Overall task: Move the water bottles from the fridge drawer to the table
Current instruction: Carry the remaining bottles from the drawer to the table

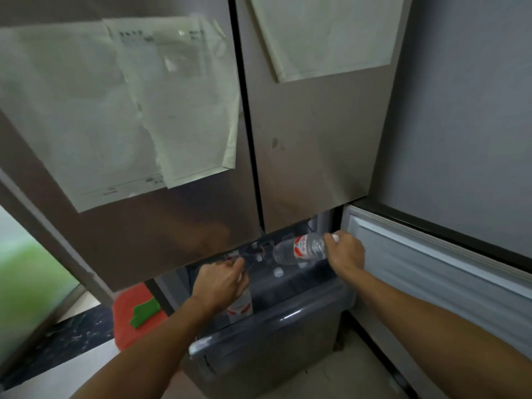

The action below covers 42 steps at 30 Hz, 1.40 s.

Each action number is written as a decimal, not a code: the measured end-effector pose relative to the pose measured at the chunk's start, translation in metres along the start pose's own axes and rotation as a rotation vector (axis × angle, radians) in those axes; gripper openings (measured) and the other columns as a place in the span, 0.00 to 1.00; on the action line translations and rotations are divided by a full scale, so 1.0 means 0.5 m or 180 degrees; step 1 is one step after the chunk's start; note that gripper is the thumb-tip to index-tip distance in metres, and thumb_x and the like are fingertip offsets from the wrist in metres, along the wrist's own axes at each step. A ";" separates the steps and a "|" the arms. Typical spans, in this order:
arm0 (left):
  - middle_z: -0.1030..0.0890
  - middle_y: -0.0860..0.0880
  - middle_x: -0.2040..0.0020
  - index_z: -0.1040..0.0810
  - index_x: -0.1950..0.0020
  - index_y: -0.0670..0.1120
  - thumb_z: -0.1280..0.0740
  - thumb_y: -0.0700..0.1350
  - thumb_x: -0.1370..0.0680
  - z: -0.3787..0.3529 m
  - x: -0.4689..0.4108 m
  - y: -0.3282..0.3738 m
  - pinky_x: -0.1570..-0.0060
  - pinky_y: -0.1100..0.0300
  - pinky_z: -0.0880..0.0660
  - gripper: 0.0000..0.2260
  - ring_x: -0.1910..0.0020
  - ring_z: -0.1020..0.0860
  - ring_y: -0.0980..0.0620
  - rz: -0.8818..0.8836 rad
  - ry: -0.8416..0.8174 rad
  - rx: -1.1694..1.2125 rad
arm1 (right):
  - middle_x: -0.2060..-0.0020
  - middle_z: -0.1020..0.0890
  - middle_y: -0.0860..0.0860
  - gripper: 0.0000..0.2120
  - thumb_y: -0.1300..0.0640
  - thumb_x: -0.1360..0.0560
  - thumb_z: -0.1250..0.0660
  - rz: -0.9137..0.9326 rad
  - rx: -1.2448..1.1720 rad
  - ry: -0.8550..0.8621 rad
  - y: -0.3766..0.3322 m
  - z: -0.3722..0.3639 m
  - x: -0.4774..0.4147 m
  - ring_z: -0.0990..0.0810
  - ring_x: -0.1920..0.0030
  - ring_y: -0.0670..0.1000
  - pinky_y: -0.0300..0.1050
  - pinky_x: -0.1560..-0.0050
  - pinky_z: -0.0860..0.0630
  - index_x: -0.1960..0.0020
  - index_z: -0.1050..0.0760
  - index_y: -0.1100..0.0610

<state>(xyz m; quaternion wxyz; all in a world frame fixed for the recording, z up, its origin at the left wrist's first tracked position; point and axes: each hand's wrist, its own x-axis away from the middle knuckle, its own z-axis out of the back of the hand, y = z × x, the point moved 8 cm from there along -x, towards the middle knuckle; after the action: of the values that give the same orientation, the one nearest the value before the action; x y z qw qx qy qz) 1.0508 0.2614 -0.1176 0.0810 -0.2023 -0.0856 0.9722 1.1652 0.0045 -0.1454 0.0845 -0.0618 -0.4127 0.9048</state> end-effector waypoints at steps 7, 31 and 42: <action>0.20 0.47 0.71 0.28 0.61 0.46 0.35 0.53 0.27 0.145 0.054 -0.013 0.78 0.62 0.36 0.11 0.78 0.23 0.43 0.0514 0.0330 -0.0211 | 0.54 0.19 0.56 0.15 0.46 0.21 0.41 0.1205 0.0441 0.0063 -0.138 0.097 0.071 0.23 0.55 0.54 0.45 0.56 0.30 0.47 0.24 0.56; 0.19 0.48 0.66 0.26 0.60 0.47 0.39 0.57 0.24 0.582 1.041 0.172 0.69 0.57 0.25 0.14 0.70 0.23 0.48 0.3588 -0.0534 -0.0787 | 0.65 0.20 0.53 0.19 0.38 0.25 0.41 0.5051 0.0633 -0.1826 -0.271 0.007 1.008 0.23 0.66 0.54 0.44 0.65 0.31 0.55 0.25 0.54; 0.21 0.48 0.69 0.26 0.58 0.48 0.39 0.55 0.24 0.867 1.637 0.329 0.74 0.60 0.32 0.12 0.72 0.25 0.49 0.4610 -0.0671 -0.1290 | 0.59 0.17 0.53 0.20 0.37 0.26 0.40 0.5793 0.0227 -0.2539 -0.257 0.020 1.707 0.21 0.62 0.54 0.46 0.60 0.24 0.53 0.25 0.53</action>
<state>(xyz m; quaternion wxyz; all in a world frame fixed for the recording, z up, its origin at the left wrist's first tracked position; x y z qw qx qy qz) 0.1135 0.2006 -0.0693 -0.6249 -0.1250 -0.1156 0.7620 0.3414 0.2542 -0.0778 -0.7851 -0.0435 -0.1789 0.5914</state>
